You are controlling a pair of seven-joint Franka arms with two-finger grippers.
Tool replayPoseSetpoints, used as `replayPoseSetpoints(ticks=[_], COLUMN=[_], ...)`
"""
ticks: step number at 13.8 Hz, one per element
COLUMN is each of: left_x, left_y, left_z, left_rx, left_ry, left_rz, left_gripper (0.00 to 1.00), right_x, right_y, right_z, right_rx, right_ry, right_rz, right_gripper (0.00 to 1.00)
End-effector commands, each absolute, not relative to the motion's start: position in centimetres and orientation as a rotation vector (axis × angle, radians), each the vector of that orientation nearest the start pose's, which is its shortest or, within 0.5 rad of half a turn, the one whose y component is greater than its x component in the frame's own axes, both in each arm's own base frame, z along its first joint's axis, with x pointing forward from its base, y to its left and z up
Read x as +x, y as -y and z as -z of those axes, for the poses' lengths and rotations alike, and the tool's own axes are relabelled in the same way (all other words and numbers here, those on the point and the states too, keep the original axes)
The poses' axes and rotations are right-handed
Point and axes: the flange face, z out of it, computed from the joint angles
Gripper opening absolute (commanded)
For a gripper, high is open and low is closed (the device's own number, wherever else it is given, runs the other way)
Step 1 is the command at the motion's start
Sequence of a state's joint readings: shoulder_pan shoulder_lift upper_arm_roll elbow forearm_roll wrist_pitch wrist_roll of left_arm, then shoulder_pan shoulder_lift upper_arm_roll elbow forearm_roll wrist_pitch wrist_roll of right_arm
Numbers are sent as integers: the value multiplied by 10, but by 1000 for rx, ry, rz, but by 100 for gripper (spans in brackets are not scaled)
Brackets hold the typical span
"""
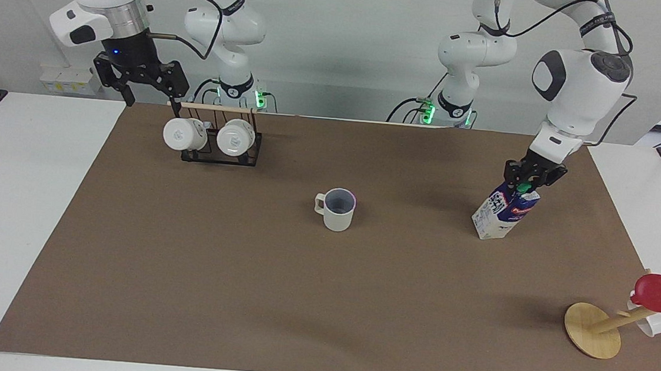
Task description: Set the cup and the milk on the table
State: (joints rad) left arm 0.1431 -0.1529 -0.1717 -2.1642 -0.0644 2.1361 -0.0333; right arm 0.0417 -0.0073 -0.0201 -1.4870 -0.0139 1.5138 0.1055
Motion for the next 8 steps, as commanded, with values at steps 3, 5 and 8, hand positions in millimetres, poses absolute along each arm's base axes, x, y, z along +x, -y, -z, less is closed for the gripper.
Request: replayPoseSetpoints(ticks=[3, 5, 8], left_x=[546, 540, 512], left_y=[89, 132, 209], left_z=[-491, -493, -496], left_rx=[-3198, -3212, -3236], left_ry=[191, 214, 205], left_rz=[249, 246, 233], left_gripper=[47, 47, 47], right_x=[544, 544, 544], right_y=[-6, -6, -5], right_z=[-663, -663, -663], right_rx=[-3142, -3142, -3147], right_ry=[-102, -102, -107], right_rz=[80, 82, 83], right_gripper=[100, 100, 100])
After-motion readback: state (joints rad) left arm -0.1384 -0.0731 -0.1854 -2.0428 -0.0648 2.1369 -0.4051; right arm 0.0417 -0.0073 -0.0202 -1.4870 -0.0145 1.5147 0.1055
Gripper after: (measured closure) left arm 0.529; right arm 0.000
